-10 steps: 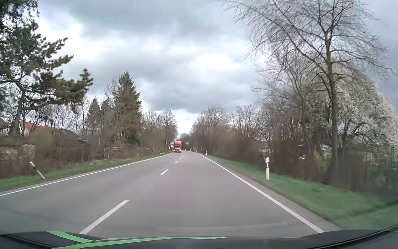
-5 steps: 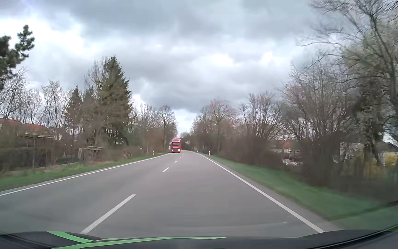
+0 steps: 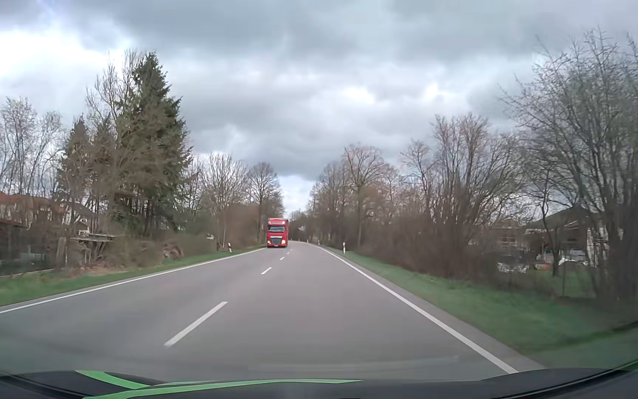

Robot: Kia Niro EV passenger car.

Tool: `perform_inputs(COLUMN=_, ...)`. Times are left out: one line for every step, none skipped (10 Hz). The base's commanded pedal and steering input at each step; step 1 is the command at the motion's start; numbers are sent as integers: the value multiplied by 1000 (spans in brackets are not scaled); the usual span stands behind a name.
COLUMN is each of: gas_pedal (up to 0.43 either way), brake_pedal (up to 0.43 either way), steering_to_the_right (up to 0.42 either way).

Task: Follow the waypoints while adhering to traffic rules and regulations

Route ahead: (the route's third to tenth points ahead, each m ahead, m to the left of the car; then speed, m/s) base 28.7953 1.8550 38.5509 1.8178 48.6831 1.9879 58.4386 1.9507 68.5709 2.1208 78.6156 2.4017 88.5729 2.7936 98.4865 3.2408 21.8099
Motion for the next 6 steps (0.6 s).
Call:
perform_inputs(gas_pedal=209, brake_pedal=0, steering_to_the_right=-2)
perform_inputs(gas_pedal=209, brake_pedal=0, steering_to_the_right=-2)
perform_inputs(gas_pedal=209, brake_pedal=0, steering_to_the_right=-2)
perform_inputs(gas_pedal=220, brake_pedal=0, steering_to_the_right=-2)
perform_inputs(gas_pedal=220, brake_pedal=0, steering_to_the_right=-2)
perform_inputs(gas_pedal=220, brake_pedal=0, steering_to_the_right=-2)
